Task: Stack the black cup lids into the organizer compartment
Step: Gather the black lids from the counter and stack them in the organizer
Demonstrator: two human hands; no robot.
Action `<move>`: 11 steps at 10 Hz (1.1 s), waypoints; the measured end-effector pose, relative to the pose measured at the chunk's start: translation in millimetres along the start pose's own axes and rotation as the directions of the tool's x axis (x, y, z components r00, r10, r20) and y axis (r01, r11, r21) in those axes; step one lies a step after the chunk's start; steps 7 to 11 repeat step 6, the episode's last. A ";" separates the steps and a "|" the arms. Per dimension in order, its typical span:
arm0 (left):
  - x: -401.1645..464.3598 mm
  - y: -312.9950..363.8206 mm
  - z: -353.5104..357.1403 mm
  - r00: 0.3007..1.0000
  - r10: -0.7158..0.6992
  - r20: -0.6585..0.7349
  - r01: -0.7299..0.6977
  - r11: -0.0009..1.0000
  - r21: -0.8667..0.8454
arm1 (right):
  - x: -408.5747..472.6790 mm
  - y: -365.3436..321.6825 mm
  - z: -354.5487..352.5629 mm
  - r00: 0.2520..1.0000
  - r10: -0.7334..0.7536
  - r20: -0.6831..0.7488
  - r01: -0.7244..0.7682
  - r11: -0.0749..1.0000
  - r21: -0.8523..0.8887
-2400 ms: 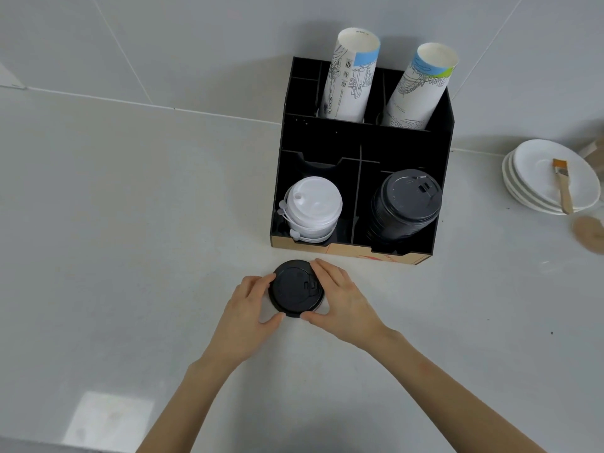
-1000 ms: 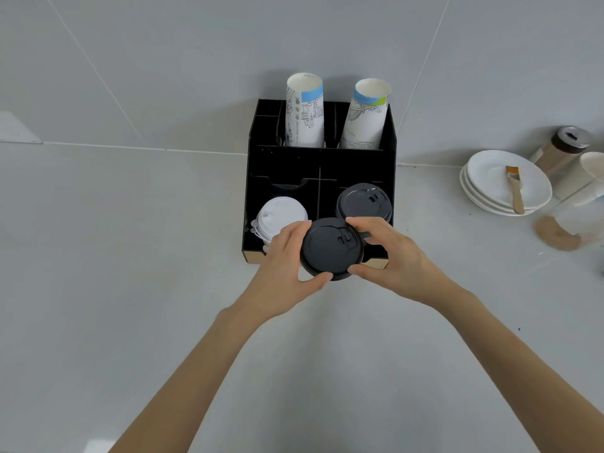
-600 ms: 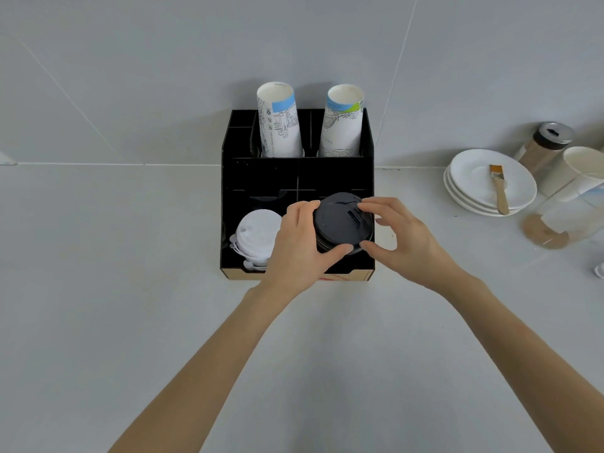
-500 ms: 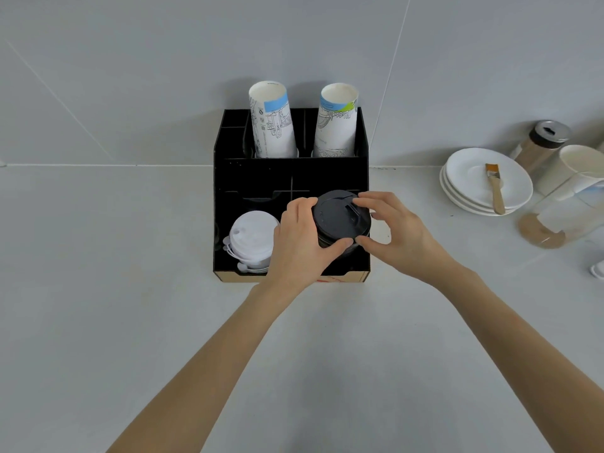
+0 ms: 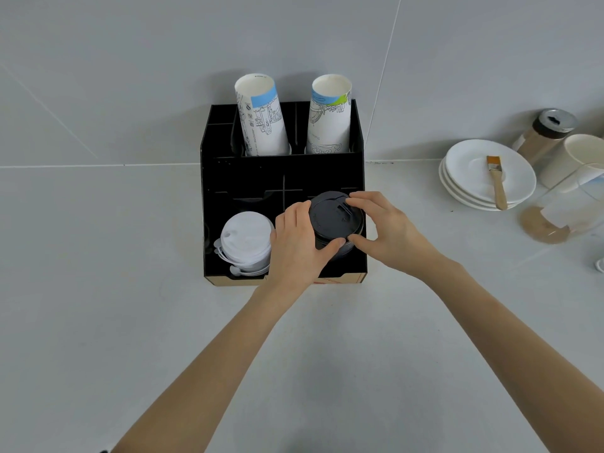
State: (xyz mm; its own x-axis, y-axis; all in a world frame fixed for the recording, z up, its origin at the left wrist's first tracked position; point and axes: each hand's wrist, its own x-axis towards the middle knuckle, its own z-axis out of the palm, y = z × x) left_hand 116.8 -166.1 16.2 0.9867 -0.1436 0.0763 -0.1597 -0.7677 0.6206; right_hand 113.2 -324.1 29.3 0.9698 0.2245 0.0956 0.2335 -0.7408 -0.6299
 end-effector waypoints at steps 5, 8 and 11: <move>2.8 -6.9 -12.0 0.989 -0.024 0.145 0.044 0.990 -0.135 | -11.3 -11.7 8.5 0.999 0.051 -0.013 -0.051 0.999 -0.005; 4.8 -11.5 -19.0 0.979 0.001 0.202 0.031 0.987 -0.157 | -11.9 -14.0 6.9 0.998 0.057 0.010 -0.056 0.997 -0.045; 4.8 -11.5 -19.0 0.979 0.001 0.202 0.031 0.987 -0.157 | -11.9 -14.0 6.9 0.998 0.057 0.010 -0.056 0.997 -0.045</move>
